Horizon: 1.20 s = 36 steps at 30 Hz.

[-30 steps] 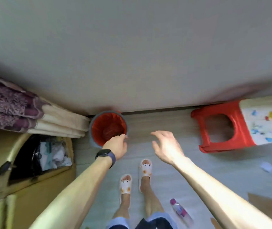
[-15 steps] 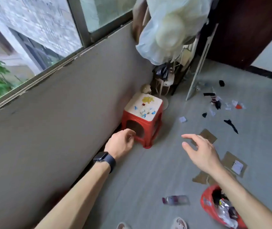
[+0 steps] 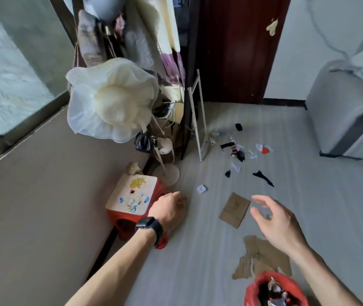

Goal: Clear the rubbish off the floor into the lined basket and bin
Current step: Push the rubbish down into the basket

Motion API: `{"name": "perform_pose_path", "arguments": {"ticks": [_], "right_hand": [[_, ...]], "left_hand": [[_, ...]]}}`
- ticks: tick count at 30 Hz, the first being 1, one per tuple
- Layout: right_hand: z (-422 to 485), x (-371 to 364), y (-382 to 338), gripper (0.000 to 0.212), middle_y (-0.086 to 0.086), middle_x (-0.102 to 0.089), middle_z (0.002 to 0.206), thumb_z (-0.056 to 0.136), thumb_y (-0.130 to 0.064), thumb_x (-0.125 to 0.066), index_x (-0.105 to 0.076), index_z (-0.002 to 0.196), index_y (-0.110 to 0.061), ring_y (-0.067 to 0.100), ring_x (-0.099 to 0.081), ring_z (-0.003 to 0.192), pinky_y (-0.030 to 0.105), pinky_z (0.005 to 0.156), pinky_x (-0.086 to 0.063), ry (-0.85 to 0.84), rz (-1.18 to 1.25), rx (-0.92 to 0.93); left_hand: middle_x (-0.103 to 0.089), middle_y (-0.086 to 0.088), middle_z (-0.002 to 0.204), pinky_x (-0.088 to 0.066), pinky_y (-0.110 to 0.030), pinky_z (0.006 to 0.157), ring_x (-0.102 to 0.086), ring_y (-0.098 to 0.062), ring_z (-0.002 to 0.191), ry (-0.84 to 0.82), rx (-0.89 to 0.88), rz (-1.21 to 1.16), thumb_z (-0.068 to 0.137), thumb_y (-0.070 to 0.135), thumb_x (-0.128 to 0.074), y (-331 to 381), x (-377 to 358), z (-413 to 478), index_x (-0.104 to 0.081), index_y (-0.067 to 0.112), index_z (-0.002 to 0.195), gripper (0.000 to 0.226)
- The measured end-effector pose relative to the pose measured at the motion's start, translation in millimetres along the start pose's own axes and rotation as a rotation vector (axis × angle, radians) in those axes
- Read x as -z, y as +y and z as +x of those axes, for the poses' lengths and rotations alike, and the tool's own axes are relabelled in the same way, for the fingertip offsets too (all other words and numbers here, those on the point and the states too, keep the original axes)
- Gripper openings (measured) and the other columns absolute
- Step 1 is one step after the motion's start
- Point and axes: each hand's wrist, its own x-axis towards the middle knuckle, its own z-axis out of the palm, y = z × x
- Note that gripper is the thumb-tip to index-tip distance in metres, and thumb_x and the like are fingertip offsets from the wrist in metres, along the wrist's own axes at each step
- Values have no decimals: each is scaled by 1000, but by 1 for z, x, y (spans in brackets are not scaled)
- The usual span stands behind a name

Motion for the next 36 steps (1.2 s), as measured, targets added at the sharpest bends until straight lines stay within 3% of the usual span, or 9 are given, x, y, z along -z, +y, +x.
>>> {"name": "perform_pose_path", "arguments": {"ticks": [4, 10, 16, 26, 32, 36], "right_hand": [[55, 8, 16, 32, -10, -63, 124, 94, -24, -63, -61, 126, -23, 10, -56, 117, 21, 92, -38, -18, -14, -30], [164, -4, 45, 35, -15, -58, 130, 96, -32, -59, -55, 131, -29, 5, -53, 121, 21, 95, -40, -90, -70, -89], [307, -22, 51, 39, -12, -54, 135, 97, -39, -55, -49, 136, -31, 11, -50, 125, 32, 100, -44, -132, -135, -179], [465, -16, 82, 46, -13, -53, 137, 94, -43, -58, -46, 137, -33, 11, -50, 126, 30, 101, -42, -206, -205, -293], [588, -13, 145, 54, -7, -52, 142, 94, -42, -58, -41, 144, -31, 15, -51, 128, 33, 103, -44, -387, -264, -342], [705, -24, 218, 55, -3, -52, 142, 93, -42, -58, -42, 144, -26, 15, -51, 127, 31, 102, -44, -563, -319, -285]], "left_hand": [[-69, 5, 113, -53, -35, 89, -64, -22, 106, -35, -11, 0, 80, 34, -40, 21, -11, 64, -63, 36, 109, 37], [-67, 1, 117, -51, -33, 91, -63, -22, 109, -92, -23, -13, 84, 27, -46, 20, -25, 189, -64, 32, 116, 37], [-64, -2, 122, -50, -32, 94, -60, -24, 113, -195, -8, 24, 89, 26, -49, -2, -17, 339, -60, 30, 122, 35], [-61, -1, 124, -51, -36, 91, -63, -23, 105, -322, 47, 24, 91, 34, -50, 15, -15, 507, -54, 35, 123, 33], [-54, 1, 129, -49, -35, 93, -58, -21, 111, -432, 198, 14, 91, 36, -48, 27, -63, 596, -52, 36, 125, 34], [-54, 1, 130, -48, -33, 93, -58, -21, 111, -388, 393, -74, 92, 37, -47, 40, -120, 672, -53, 35, 125, 33]]}}
